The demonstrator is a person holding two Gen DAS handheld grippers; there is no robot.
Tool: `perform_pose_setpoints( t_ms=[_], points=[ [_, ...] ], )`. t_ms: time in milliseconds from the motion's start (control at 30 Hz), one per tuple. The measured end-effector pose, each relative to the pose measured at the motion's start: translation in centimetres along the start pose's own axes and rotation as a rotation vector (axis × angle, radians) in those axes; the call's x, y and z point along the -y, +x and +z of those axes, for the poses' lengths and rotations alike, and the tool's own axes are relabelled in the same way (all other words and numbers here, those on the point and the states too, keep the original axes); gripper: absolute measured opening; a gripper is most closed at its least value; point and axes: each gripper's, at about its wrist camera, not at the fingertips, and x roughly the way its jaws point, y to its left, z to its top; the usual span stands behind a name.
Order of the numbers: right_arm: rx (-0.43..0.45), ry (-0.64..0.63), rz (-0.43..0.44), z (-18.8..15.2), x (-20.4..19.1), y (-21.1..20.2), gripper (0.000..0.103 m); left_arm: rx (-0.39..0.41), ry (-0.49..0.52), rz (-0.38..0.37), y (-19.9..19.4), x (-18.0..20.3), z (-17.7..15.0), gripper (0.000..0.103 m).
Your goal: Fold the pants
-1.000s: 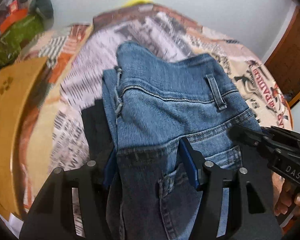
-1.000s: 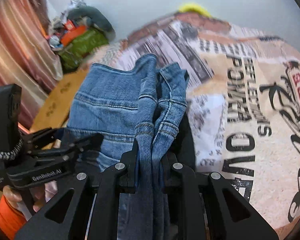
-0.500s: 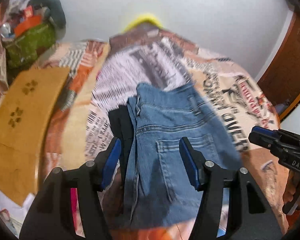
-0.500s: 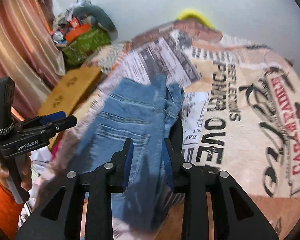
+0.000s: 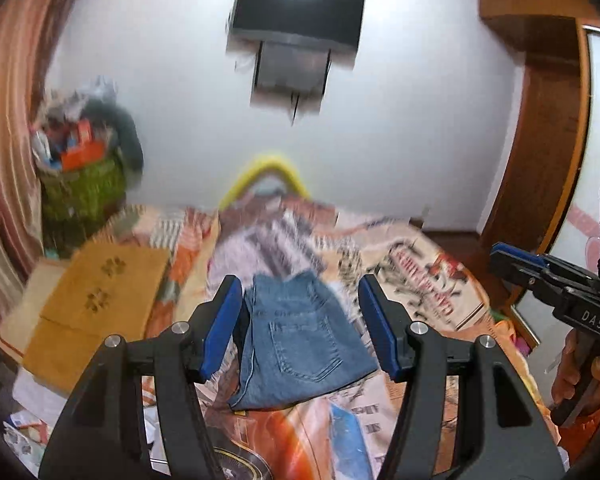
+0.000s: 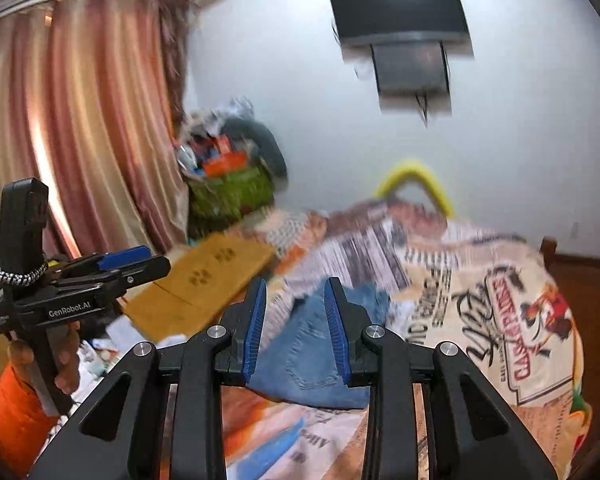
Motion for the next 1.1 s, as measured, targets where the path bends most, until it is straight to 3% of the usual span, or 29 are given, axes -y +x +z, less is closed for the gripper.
perform_pose_setpoints(
  t_ms=[200, 367, 400, 433, 500, 600, 733, 833, 1100],
  points=[
    [0.127, -0.057, 0.012, -0.7, -3.8, -6.9, 0.027, 0.159, 0.067, 0.0, -8.6, 3.5, -0.8, 0.059],
    [0.193, -0.106, -0.016, -2.2, -6.3, -10.2, 0.027, 0.235, 0.093, 0.025, -13.2, 5.2, -2.8, 0.06],
    [0.201, -0.114, -0.02, -2.7, -6.7, -10.7, 0.034, 0.245, 0.097, 0.028, -13.8, 5.5, -3.1, 0.061],
    [0.209, -0.116, -0.027, -3.0, -7.0, -11.1, 0.05, 0.252, 0.099, 0.028, -14.3, 5.6, -3.5, 0.063],
    [0.241, -0.118, -0.058, -3.9, -7.6, -11.9, 0.071, 0.266, 0.102, 0.03, -15.2, 6.1, -4.3, 0.071],
    [0.269, -0.119, -0.077, -4.7, -8.0, -12.7, 0.077, 0.29, 0.131, 0.069, -16.2, 6.9, -5.3, 0.088],
    [0.275, -0.105, -0.105, -5.0, -7.9, -13.1, 0.099, 0.31, 0.133, 0.08, -17.1, 7.3, -6.3, 0.103],
    [0.297, -0.102, -0.14, -5.5, -8.2, -14.0, 0.103, 0.307, 0.127, 0.074, -17.3, 7.3, -6.7, 0.103],
    [0.264, -0.073, -0.134, -6.0, -7.9, -13.9, 0.103, 0.296, 0.092, 0.07, -17.0, 6.9, -7.1, 0.103]
  ],
)
